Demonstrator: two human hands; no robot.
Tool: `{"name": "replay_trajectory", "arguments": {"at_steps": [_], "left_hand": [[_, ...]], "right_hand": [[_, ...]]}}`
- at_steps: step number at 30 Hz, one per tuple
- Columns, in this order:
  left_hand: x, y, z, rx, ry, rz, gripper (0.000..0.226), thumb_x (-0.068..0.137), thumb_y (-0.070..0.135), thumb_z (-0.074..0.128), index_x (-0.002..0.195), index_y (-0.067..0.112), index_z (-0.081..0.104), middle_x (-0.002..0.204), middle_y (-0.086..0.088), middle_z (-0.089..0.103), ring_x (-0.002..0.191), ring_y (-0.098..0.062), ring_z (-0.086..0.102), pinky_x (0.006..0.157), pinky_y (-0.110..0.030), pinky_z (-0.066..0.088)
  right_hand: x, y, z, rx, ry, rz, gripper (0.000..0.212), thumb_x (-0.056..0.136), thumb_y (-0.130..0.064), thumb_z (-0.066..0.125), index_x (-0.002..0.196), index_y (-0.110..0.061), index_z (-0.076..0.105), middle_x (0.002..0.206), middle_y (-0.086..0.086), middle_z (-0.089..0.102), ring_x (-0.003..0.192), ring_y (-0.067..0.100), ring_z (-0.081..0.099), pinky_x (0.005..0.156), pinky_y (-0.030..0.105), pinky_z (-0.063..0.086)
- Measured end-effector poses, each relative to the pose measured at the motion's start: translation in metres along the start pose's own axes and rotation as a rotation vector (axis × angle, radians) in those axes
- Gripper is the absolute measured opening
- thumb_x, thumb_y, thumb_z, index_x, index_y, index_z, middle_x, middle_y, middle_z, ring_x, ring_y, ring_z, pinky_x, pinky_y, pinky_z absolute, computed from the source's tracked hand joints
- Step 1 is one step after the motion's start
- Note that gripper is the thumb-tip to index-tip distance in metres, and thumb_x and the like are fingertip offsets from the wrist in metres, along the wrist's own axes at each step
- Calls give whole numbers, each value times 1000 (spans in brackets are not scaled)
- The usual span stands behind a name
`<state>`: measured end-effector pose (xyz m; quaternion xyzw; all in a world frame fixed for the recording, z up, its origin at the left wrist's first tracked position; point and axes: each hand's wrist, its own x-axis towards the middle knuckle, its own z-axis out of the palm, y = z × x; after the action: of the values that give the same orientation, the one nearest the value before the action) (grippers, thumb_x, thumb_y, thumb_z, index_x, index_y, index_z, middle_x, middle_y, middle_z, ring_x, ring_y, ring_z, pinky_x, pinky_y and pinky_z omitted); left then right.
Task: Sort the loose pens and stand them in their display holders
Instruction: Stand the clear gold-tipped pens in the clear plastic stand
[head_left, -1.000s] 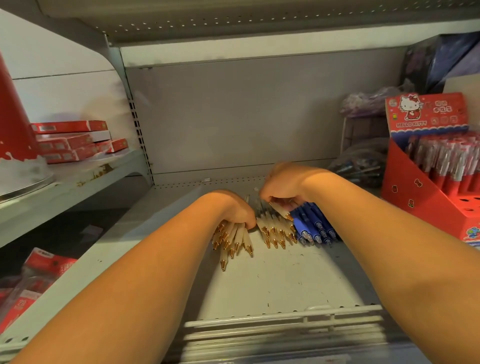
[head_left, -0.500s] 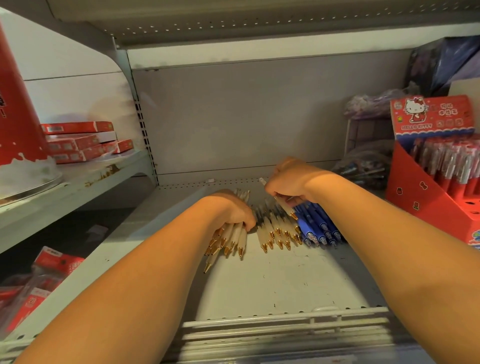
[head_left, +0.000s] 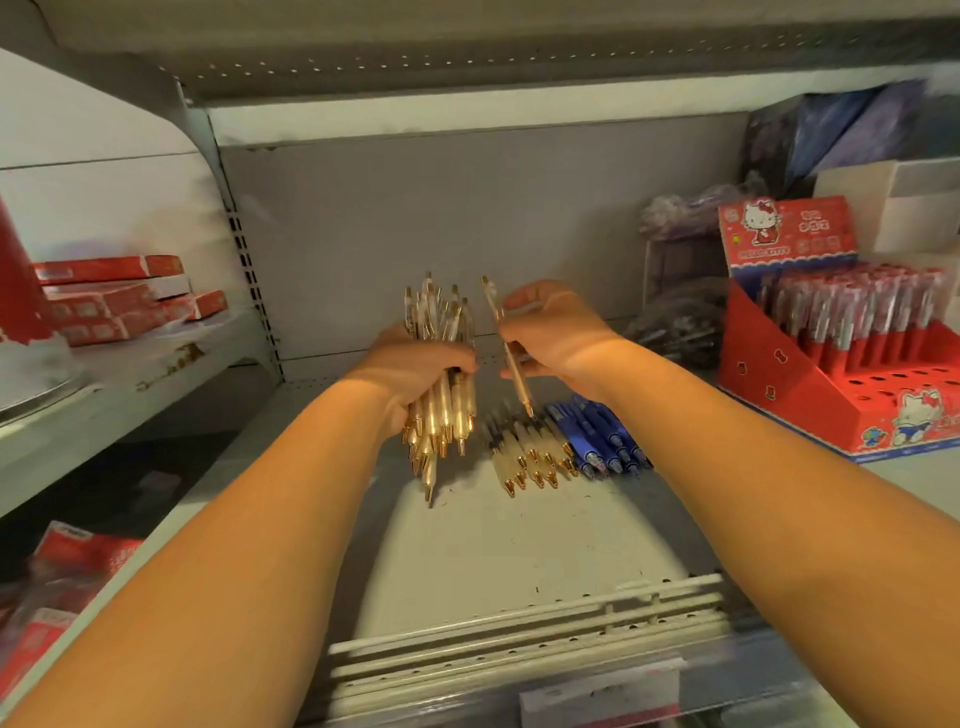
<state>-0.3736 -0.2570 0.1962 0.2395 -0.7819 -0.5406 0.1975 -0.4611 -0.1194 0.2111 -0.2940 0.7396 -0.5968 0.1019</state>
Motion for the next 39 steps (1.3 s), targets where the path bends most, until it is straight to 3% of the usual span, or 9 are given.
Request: {"name": "replay_trajectory", "arguments": {"at_steps": [5,8,11,16,22,25,27,32,39], "left_hand": [[-13,21,13,-212,-57,119,17,72,10,78,86,9,69,71,-5,66,66,-21,61,71,-39,56],[-28,34,25,-327,-143,199,12,76,11,76,85,12,68,58,4,65,54,-15,62,57,-30,53],[-51,48,38,-427,-325,276,6,82,15,71,80,15,65,54,7,61,51,-12,59,50,-24,51],[-87,70,66,-614,-424,480,25,62,12,71,86,13,64,62,3,61,57,-14,60,52,-26,50],[-133,83,128,-732,-641,569,16,67,1,62,80,10,65,64,2,65,55,-13,62,53,-25,52],[-157,90,168,-757,-693,535,38,64,2,64,101,-8,60,84,-19,60,77,-30,59,75,-50,55],[-173,96,195,-769,-693,512,42,64,2,64,104,-10,60,89,-22,57,86,-36,55,88,-64,48],[-212,109,266,-758,-659,508,25,62,7,67,86,10,64,70,-1,64,65,-15,61,65,-34,53],[-250,137,357,-735,-650,475,29,62,9,68,91,7,62,64,-3,60,59,-20,58,57,-33,51]], "right_hand": [[-24,-6,-10,347,47,-26,32,92,1,56,125,-1,55,101,20,67,77,26,70,68,33,60],[-48,-10,-24,556,102,-67,21,94,2,48,109,1,62,89,17,62,66,20,63,60,30,54],[-73,-14,-40,674,153,-122,24,91,1,41,96,-1,64,80,9,52,57,14,53,51,25,45],[-117,-19,-75,832,158,-206,24,89,-4,41,100,0,62,66,2,49,52,9,44,42,18,34],[-181,-17,-128,868,261,-291,23,87,-4,44,101,-1,62,65,1,51,52,9,42,41,19,33],[-216,-11,-165,857,345,-307,26,79,-5,51,102,-1,62,65,1,50,51,9,43,41,19,32],[-239,-4,-193,849,394,-309,29,76,-7,53,103,-1,62,66,1,50,52,9,42,42,18,32],[-287,21,-269,815,418,-315,27,84,-6,51,110,-2,59,68,2,51,54,10,45,43,19,36],[-321,50,-360,811,394,-311,26,88,-1,47,113,-4,53,71,5,52,55,11,48,44,20,38]]}}
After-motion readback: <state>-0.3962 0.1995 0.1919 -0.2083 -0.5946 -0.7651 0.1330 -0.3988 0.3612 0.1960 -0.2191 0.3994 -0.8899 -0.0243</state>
